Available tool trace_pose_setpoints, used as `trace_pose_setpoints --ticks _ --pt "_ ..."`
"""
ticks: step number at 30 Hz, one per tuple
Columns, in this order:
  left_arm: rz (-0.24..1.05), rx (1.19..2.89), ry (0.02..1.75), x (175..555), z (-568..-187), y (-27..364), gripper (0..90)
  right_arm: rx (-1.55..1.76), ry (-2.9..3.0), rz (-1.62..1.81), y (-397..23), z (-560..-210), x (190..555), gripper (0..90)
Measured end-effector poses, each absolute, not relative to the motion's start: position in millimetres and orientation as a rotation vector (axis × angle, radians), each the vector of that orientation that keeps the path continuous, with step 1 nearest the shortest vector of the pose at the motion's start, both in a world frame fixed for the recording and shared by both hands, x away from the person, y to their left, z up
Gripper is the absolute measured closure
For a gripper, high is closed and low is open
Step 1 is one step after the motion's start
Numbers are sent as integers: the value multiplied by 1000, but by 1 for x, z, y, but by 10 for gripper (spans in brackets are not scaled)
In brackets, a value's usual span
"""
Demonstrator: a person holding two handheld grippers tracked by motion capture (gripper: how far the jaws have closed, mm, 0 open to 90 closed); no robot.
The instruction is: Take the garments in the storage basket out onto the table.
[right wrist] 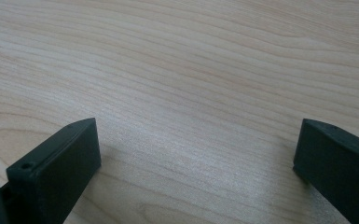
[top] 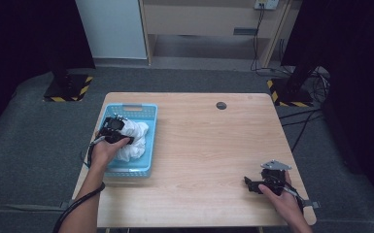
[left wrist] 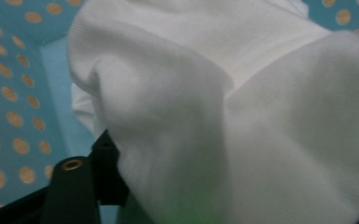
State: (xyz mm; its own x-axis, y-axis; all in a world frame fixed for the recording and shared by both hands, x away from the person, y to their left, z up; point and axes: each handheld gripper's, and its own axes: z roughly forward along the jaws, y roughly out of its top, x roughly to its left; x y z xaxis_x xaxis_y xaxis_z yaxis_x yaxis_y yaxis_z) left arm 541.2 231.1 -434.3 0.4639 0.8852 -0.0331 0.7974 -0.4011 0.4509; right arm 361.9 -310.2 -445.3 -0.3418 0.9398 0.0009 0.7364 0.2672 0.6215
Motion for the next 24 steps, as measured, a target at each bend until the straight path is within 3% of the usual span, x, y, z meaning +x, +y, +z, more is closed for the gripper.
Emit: trace_pose_setpoints --ticks 1,2,4,9,24 --pt "307 2320 1407 541 -433 231 357 1524 2175 759 -310 -445 362 3" --pt "318 2331 1397 540 -432 231 446 1524 2176 758 -310 -445 362 3" --pt "321 2339 1389 539 -429 232 520 1524 2176 759 -310 -445 362 3" --pt "324 2339 1383 538 -426 232 631 1524 2176 759 -310 -445 362 3" --pt "404 2295 1305 525 -403 222 678 1523 2176 759 -310 -445 362 3"
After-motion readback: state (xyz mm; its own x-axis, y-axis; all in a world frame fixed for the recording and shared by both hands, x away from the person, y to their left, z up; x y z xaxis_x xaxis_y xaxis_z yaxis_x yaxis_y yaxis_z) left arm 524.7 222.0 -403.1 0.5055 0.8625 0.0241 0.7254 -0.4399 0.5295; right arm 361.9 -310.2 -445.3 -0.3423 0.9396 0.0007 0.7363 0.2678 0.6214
